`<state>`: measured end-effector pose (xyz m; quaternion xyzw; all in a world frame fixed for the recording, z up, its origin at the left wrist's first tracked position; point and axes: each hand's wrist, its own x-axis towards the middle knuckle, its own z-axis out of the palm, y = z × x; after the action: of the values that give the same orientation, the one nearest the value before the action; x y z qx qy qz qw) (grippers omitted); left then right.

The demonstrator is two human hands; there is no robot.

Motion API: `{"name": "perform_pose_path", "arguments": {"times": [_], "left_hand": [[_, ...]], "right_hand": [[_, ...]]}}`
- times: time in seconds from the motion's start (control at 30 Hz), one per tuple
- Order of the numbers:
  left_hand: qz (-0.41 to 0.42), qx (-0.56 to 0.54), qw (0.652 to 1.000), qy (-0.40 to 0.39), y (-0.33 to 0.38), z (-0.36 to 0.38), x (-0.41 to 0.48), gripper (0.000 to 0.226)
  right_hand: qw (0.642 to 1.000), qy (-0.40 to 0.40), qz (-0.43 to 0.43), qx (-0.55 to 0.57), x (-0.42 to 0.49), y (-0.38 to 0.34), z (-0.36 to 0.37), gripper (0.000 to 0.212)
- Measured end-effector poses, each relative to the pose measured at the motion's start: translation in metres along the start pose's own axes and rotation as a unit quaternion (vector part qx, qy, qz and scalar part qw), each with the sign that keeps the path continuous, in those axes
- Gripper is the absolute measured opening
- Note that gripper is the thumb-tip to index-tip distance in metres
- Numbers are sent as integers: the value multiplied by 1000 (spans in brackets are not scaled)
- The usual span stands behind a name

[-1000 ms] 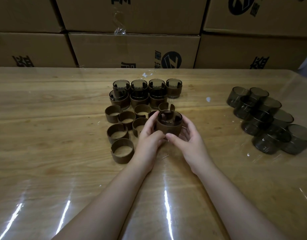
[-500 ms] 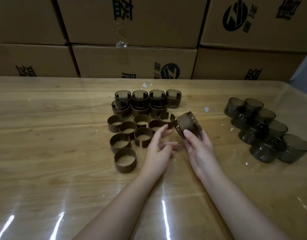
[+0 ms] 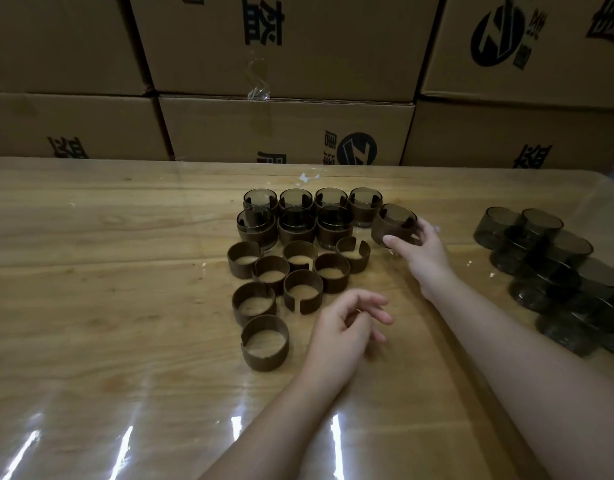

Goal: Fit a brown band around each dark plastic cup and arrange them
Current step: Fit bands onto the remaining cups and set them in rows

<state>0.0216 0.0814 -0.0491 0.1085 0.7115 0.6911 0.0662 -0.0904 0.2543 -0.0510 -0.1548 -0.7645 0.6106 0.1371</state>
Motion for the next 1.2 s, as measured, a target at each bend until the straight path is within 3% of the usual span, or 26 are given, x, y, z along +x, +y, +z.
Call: {"name": "perform_pose_path", "arguments": {"times": [0.17,0.33,0.53,0.73,1.2], "left_hand": [[-4,-14,1000,-3,-1,1,0,37],[-5,-23,1000,-3,0,2,0,37],[-1,-19,1000,-5,1,3,0,36],[-10,-9,1000,-11,0,3,1,36],[-16,15,999,-23,-6,3,1,38]], "right_hand": [[990,-39,-41,-129,17,8,21,72],[971,-28,-93,-217,21,14,24,76],[973,-6,-88,-212,21,15,23,76],[955,-33,-85,-281,24,14,28,78],[961,-30,-84,-262,27,21,25,78]]}}
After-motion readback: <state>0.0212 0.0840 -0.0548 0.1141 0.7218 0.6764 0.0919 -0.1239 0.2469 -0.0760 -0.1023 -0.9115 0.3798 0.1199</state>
